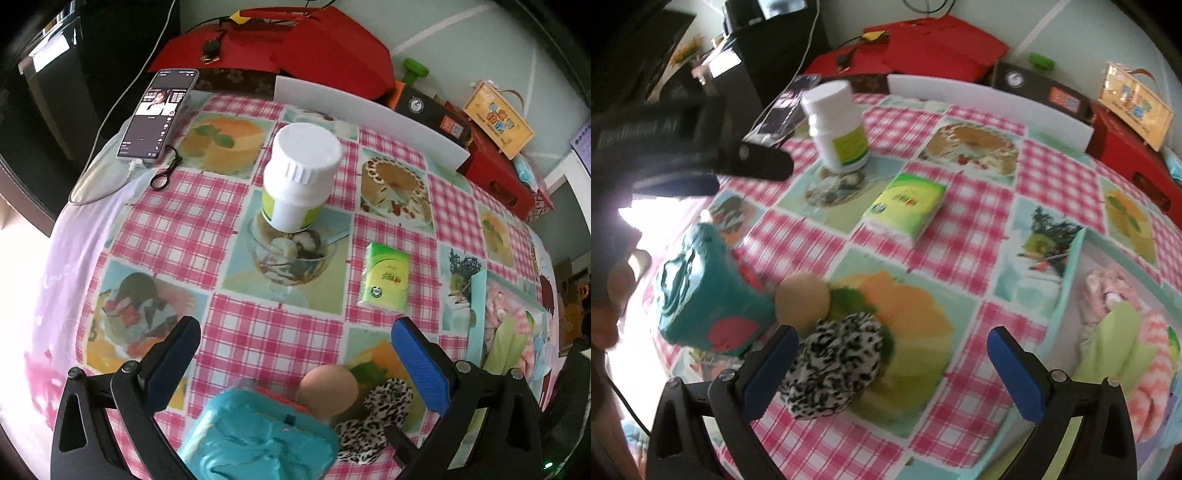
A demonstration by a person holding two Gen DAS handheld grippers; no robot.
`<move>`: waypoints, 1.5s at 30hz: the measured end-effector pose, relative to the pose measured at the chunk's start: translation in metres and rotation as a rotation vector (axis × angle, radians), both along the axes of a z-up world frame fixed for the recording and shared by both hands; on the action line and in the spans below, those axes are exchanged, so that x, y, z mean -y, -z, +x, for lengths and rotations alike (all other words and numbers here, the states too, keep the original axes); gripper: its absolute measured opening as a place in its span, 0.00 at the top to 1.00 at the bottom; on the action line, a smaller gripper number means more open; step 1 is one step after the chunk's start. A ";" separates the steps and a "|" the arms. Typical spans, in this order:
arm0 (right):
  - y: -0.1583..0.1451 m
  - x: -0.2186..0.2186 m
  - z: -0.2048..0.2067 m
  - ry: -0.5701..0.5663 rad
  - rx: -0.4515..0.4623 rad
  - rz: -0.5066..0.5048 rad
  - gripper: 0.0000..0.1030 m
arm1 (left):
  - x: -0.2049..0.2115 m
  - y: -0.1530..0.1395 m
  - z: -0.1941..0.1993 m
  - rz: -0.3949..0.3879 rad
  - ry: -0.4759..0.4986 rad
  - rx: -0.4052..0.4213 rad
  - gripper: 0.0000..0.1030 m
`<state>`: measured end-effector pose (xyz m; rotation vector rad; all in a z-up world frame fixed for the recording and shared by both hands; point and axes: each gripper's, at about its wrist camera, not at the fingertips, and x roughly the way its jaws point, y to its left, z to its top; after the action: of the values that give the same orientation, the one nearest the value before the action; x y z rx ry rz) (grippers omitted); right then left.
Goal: Organize soft objects
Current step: 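Move both tools toward the leopard-print scrunchie and beige sponge ball, then close the right tool on the leopard-print scrunchie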
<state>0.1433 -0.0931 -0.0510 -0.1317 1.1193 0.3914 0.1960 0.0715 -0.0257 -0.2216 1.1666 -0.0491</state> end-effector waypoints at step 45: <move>0.021 0.003 0.002 -0.026 0.010 -0.042 0.21 | 0.027 0.012 0.018 0.029 0.259 -0.226 0.00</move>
<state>0.1455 -0.0965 -0.0722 -0.1850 1.1172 0.3904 0.2143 0.0443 -0.0379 -0.0491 1.4149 -0.2402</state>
